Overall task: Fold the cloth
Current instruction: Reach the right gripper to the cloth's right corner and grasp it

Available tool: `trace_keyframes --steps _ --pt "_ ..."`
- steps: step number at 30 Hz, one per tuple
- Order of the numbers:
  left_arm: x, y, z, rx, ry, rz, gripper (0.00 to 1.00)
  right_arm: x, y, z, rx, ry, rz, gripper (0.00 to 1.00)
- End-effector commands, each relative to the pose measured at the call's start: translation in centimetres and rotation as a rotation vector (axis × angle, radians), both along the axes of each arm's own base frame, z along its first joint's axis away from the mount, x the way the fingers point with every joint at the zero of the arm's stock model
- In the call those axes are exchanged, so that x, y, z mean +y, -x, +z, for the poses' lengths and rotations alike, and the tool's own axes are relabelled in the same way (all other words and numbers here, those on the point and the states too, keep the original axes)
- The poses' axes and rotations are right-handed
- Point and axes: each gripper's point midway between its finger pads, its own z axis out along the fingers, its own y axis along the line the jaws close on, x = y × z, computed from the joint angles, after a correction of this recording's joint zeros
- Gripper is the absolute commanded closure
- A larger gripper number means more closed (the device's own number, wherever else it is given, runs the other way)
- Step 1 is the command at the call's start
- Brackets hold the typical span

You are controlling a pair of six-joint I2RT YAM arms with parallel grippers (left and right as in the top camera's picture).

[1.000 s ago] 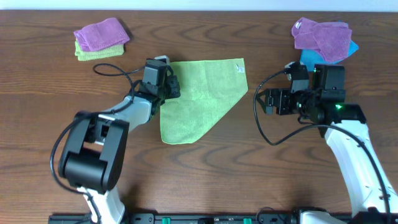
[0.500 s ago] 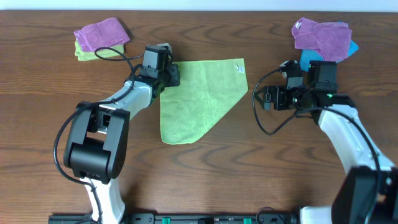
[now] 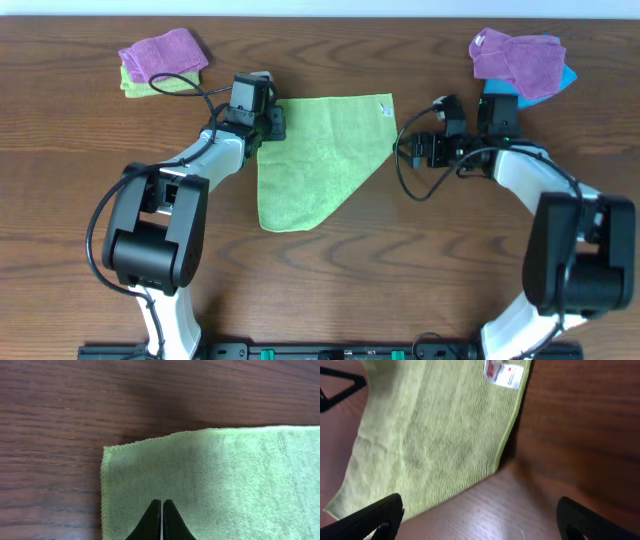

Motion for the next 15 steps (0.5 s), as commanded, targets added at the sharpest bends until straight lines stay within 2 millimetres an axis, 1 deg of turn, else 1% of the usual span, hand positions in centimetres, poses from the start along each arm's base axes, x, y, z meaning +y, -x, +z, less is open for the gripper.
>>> trace_keyframes --steps 1,8,12,15 --pt "0.8 -0.9 -0.1 -0.021 -0.050 0.020 0.94 0.5 -1.2 1.1 -0.014 -0.063 0.013 0.03" --pt "0.7 -1.8 -1.3 -0.048 -0.047 0.025 0.94 0.4 -1.6 1.3 -0.028 -0.054 0.010 0.01" --pt "0.7 -1.8 -2.8 -0.032 -0.053 0.027 0.94 0.3 -1.7 1.2 -0.040 -0.041 0.012 0.01" --pt "0.7 -1.8 -3.3 -0.026 -0.054 0.027 0.94 0.1 -2.0 1.2 -0.049 -0.033 0.008 0.01"
